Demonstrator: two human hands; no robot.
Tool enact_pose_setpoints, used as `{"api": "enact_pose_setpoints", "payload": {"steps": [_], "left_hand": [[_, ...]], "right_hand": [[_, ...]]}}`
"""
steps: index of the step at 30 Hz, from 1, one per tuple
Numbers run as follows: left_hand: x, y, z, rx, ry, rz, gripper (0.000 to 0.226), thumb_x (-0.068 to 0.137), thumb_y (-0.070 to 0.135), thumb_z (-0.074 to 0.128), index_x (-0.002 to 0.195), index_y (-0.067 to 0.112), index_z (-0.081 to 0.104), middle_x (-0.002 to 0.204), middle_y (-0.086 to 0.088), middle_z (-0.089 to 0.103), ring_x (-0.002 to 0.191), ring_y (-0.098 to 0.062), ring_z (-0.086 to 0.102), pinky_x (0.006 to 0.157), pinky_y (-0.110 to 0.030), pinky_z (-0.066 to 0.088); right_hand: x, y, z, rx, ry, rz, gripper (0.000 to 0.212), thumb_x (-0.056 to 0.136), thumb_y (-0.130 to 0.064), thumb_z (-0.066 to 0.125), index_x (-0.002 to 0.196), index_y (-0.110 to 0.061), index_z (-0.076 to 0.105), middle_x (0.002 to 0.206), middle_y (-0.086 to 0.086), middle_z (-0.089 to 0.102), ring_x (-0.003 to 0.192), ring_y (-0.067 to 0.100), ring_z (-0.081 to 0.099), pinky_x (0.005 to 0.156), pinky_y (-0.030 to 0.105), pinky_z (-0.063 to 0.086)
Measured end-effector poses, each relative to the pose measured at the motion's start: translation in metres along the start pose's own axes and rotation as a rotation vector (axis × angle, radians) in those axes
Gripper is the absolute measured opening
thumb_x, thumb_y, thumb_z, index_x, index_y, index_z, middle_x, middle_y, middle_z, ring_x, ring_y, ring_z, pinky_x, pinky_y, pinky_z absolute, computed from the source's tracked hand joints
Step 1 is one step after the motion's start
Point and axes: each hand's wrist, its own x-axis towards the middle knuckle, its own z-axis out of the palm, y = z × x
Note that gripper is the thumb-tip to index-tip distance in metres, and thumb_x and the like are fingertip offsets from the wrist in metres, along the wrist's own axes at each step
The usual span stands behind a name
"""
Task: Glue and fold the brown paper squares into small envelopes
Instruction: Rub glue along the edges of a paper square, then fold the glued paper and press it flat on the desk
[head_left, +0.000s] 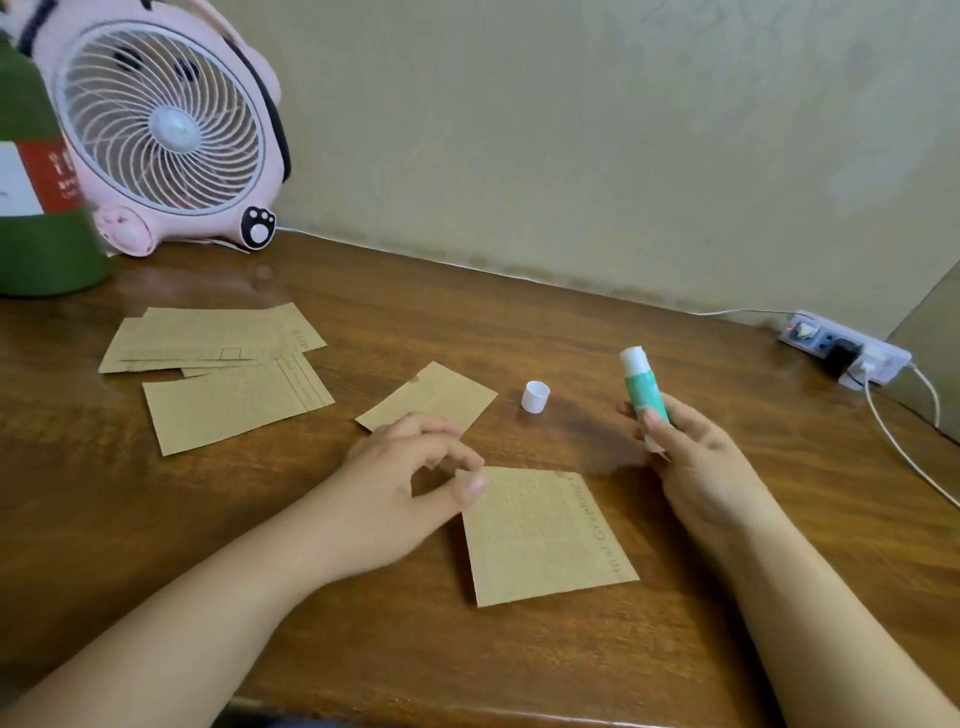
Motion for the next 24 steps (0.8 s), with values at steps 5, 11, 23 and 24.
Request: {"api": "enact_pose_setpoints", "payload": {"steps": [5,11,23,24], "left_hand": [[0.020,-0.009,-0.011,-0.017,0.129,-0.026,0.009,0.084,0.031,0.069,0.080,0.039,0.068,0.095,0.019,0.060,0.092,0.001,0.055,0.079,-0.019,0.045],[0.043,-0.020,-0.027,0.238,0.383,-0.270,0.010,0.087,0.028,0.062,0.083,0.019,0.062,0.076,0.009,0.059,0.066,-0.009,0.054,0.055,-0.025,0.042],[0.070,-0.021,-0.019,0.457,0.146,-0.548,0.062,0.077,0.062,0.064,0.119,0.019,0.048,0.123,-0.003,0.054,0.114,-0.027,0.050,0.095,-0.044,0.041],[0.068,-0.022,-0.017,0.377,0.204,-0.504,0.050,0.078,0.054,0.068,0.110,0.021,0.048,0.113,0.000,0.057,0.106,-0.024,0.053,0.092,-0.043,0.043]], "right_hand": [[0.006,0.004,-0.003,-0.147,0.077,-0.080,0.028,0.092,-0.021,0.058,0.114,-0.036,0.052,0.111,-0.014,0.065,0.100,0.003,0.059,0.087,0.027,0.046],[0.010,0.012,-0.008,-0.417,0.150,-0.115,0.034,0.086,-0.023,0.065,0.108,-0.038,0.044,0.111,-0.012,0.057,0.096,0.007,0.057,0.071,0.023,0.046],[0.004,0.011,-0.005,-0.551,0.109,-0.116,0.048,0.085,-0.029,0.066,0.127,-0.025,0.043,0.128,-0.002,0.056,0.104,0.009,0.052,0.080,0.025,0.038],[0.004,0.010,-0.005,-0.560,0.110,-0.108,0.050,0.085,-0.029,0.066,0.129,-0.024,0.042,0.130,-0.001,0.055,0.109,0.012,0.053,0.081,0.025,0.039]]}}
